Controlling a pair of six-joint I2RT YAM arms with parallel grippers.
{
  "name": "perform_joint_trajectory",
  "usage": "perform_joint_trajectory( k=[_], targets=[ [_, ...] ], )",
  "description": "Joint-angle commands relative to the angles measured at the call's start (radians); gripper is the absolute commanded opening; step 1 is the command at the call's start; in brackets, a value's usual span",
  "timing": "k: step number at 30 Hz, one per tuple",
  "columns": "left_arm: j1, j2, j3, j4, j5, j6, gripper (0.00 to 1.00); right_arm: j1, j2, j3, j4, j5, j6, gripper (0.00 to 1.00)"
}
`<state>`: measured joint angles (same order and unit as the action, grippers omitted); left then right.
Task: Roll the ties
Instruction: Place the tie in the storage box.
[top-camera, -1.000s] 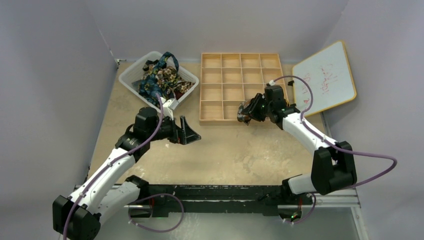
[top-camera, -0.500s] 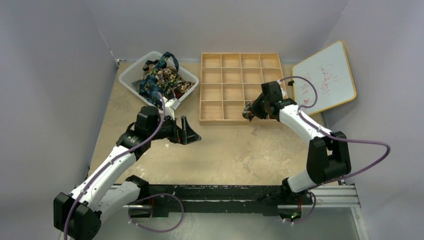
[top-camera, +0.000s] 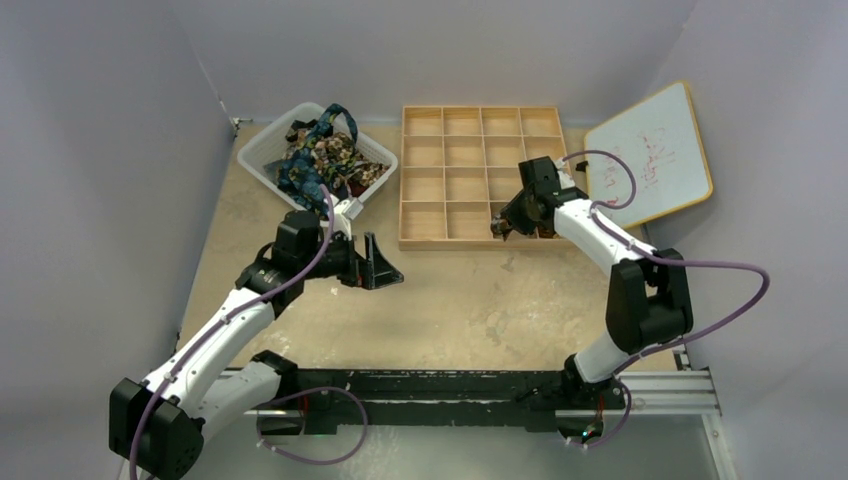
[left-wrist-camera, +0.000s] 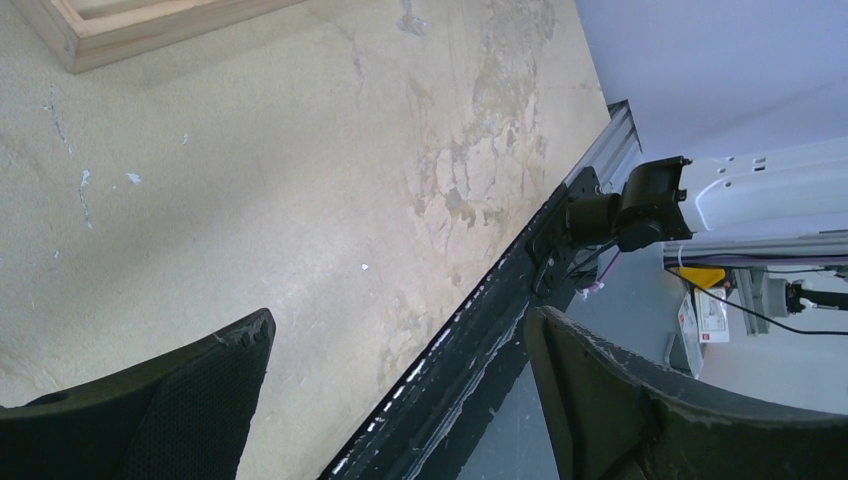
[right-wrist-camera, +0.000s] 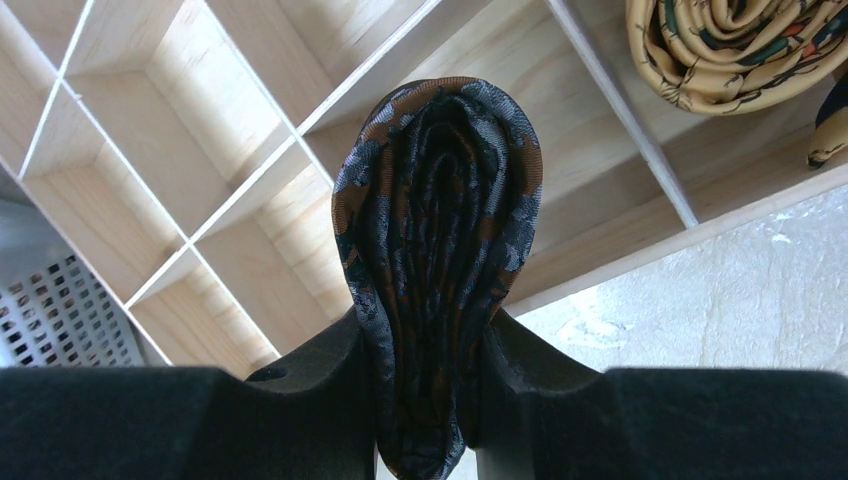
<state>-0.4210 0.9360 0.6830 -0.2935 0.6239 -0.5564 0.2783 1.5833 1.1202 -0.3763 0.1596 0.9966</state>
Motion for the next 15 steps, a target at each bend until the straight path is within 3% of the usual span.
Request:
perform_joint_trajectory(
  k=[1,15],
  targets=[
    [0.006,0.001,0.035,0.036,0.024,0.002,0.94,-0.009,0.028,0.055,-0.033,0.046,0.015,0.30],
    [0.005,0.016,0.039,0.032,0.027,0.009,0.94,-0.024,0.141,0.115,-0.059,0.087,0.007,0.29]
  ],
)
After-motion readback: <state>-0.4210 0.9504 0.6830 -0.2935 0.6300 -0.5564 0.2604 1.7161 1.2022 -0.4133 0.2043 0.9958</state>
